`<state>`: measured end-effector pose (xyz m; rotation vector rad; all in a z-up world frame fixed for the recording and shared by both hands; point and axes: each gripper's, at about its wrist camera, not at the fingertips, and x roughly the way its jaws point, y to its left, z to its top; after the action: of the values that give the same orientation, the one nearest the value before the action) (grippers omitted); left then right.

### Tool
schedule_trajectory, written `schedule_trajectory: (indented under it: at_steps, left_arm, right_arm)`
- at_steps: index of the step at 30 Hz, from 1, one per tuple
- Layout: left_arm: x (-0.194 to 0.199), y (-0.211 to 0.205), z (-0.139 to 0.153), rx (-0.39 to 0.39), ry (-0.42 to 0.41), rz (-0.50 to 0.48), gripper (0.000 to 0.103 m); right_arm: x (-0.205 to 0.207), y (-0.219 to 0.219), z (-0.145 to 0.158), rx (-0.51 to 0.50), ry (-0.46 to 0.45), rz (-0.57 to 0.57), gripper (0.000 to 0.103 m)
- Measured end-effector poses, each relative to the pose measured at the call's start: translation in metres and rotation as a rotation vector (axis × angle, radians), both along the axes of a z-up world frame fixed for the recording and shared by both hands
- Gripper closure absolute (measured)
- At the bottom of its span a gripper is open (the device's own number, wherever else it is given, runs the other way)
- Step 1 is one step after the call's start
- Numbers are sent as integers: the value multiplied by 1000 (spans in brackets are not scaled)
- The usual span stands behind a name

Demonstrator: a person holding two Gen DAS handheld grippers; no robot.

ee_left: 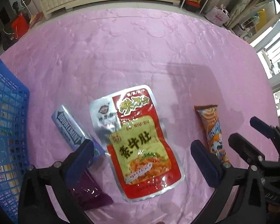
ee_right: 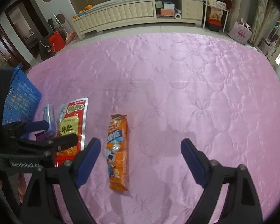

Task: Organize snacks
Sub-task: 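Grasp the red-and-yellow tripe pouch with the left tool and lift it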

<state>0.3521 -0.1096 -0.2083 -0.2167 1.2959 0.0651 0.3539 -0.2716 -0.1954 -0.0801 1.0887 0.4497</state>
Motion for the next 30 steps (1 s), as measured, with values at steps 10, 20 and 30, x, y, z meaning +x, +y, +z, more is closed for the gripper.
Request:
schedule_trajectory:
  at_steps: [10, 20, 30]
  left_arm:
    - [11, -21, -6, 42, 16, 96, 1]
    - [-26, -29, -19, 49, 11, 193, 1]
    - [-5, -37, -49, 97, 68, 207, 1]
  right_arm:
    - [-1, -13, -5, 2, 0, -13, 13]
    - [-4, -17, -7, 30, 11, 2, 13]
    - [-5, -31, -16, 53, 17, -1, 13]
